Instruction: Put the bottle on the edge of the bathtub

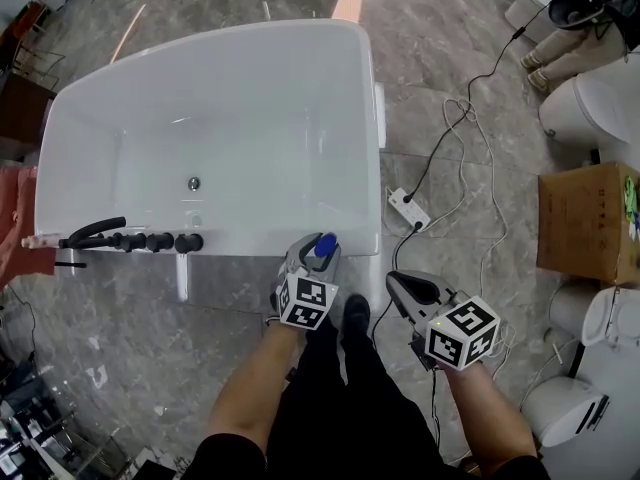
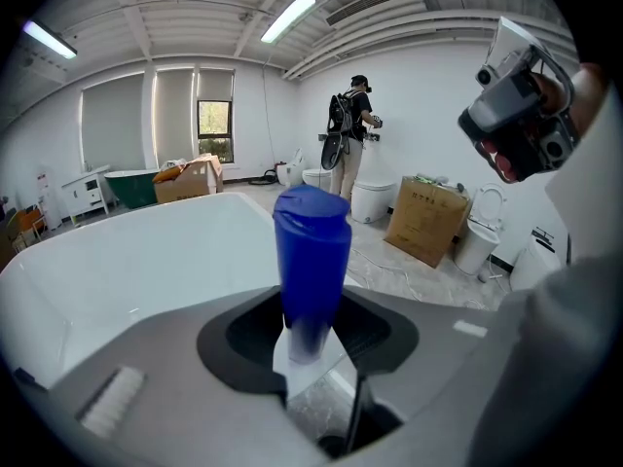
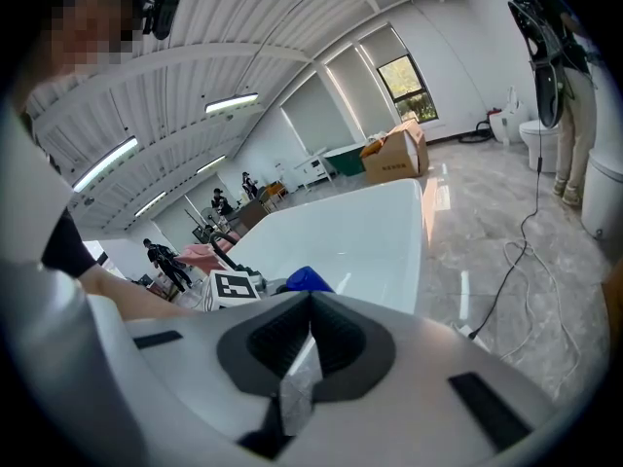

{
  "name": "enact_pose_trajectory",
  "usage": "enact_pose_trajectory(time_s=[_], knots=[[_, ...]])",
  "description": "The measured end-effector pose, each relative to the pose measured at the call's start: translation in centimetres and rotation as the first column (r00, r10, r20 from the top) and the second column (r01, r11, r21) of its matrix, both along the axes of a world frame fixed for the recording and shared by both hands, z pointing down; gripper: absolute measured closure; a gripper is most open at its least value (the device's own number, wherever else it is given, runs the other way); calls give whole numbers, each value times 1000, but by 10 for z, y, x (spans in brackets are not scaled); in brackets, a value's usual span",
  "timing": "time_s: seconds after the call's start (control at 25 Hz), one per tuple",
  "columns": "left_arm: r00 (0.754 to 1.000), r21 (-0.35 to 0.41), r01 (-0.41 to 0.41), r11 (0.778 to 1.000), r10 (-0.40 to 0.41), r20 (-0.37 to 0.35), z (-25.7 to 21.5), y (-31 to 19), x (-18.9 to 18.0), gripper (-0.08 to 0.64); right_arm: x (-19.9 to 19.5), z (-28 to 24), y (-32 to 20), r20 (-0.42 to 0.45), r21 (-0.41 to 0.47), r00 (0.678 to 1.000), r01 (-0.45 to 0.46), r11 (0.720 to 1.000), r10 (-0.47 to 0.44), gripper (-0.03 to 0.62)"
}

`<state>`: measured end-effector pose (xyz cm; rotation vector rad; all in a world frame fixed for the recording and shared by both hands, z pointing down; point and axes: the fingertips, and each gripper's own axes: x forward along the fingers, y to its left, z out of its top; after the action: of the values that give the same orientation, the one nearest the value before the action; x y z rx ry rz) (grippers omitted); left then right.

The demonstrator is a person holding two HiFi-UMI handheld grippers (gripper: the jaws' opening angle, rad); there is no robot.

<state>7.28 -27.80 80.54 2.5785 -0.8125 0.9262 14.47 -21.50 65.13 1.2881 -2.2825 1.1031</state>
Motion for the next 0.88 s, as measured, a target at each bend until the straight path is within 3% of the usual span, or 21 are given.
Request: enact_pose_trajectory(time_s=[0.88], knots=[[999, -97, 31, 995, -34, -24, -64, 22, -4, 367, 7, -65, 10, 6, 72, 1000, 15, 997, -16, 581]])
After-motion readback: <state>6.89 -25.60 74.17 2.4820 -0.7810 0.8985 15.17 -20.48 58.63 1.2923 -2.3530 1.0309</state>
